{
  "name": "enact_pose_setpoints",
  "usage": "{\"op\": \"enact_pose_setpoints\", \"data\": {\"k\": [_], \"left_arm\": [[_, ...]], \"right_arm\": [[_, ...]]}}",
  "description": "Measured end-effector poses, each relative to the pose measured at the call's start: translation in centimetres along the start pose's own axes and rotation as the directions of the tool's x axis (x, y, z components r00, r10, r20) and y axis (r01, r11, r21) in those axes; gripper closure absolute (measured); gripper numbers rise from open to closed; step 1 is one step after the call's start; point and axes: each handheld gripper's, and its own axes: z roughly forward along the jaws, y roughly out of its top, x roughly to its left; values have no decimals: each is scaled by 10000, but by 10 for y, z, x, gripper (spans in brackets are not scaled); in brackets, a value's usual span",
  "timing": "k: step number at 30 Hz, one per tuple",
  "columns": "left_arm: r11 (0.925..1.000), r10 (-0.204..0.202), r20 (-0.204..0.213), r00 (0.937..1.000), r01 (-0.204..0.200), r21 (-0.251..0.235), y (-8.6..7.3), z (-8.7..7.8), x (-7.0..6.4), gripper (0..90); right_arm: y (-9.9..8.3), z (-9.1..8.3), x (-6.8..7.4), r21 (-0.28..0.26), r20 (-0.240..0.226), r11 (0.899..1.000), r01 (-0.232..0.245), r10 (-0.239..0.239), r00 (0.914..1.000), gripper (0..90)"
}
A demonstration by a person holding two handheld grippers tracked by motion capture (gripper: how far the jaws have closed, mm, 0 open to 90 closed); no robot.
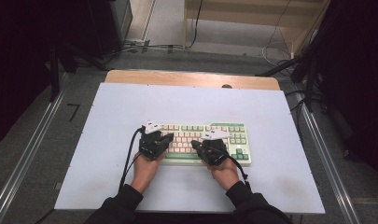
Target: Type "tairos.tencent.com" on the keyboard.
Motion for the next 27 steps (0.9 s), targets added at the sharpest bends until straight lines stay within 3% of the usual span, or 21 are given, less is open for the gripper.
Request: {"op": "enact_pose_setpoints", "data": {"k": [27], "left_arm": [[10000,37,67,10000,-37,12,5,10,-5,900]], "right_arm": [[-1,-2,-4,-46,108,10000,-68,69,9999,872]]}}
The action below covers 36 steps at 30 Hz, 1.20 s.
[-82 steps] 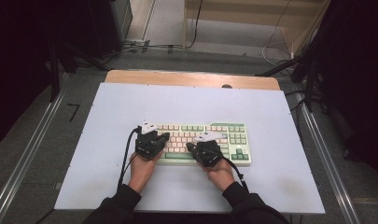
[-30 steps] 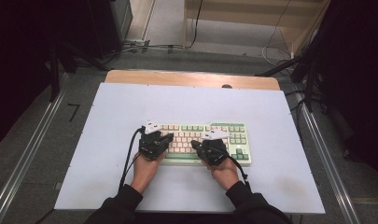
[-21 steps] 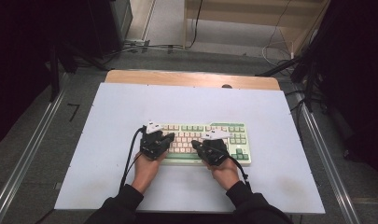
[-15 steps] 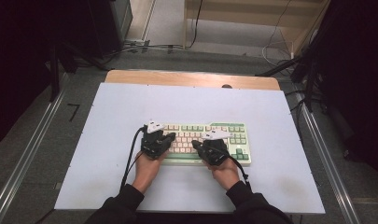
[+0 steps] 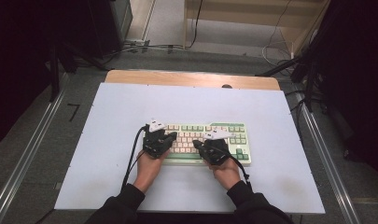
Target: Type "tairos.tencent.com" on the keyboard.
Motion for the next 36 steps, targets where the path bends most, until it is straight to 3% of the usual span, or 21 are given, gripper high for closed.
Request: {"op": "enact_pose_setpoints", "data": {"k": [36], "left_arm": [[9995,178,131,9998,-181,263,0,10,-4,900]], "right_arm": [[0,-3,-4,-53,107,9999,-132,133,9999,872]]}}
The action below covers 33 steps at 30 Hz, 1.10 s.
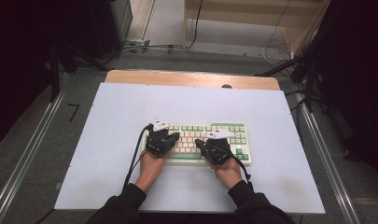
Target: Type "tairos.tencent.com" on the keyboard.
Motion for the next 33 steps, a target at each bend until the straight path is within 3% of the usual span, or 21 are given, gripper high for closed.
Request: {"op": "enact_pose_setpoints", "data": {"k": [10,17,33], "left_arm": [[9993,236,10,9997,-236,285,-1,4,-3,900],[9997,117,45,9999,-116,-235,2,-7,-3,900],[9992,20,104,9999,-16,-410,-1,-23,2,900]], "right_arm": [[0,0,-1,-2,11,10000,48,-48,10000,872],[0,-2,-3,-35,70,10000,-22,22,10000,872],[-2,-4,-6,-27,126,10000,-14,14,9999,872]]}}
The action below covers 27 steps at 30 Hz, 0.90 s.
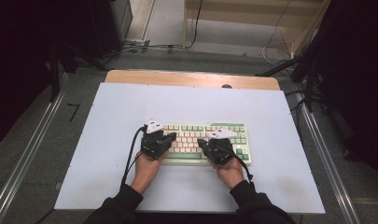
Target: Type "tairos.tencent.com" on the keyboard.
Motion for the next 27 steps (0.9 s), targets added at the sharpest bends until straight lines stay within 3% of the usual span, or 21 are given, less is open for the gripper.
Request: {"op": "enact_pose_setpoints", "data": {"k": [27], "left_arm": [[9999,-119,-127,9998,118,-60,-6,-14,11,900]], "right_arm": [[-12,-6,-9,368,281,9993,-85,74,9996,872]]}}
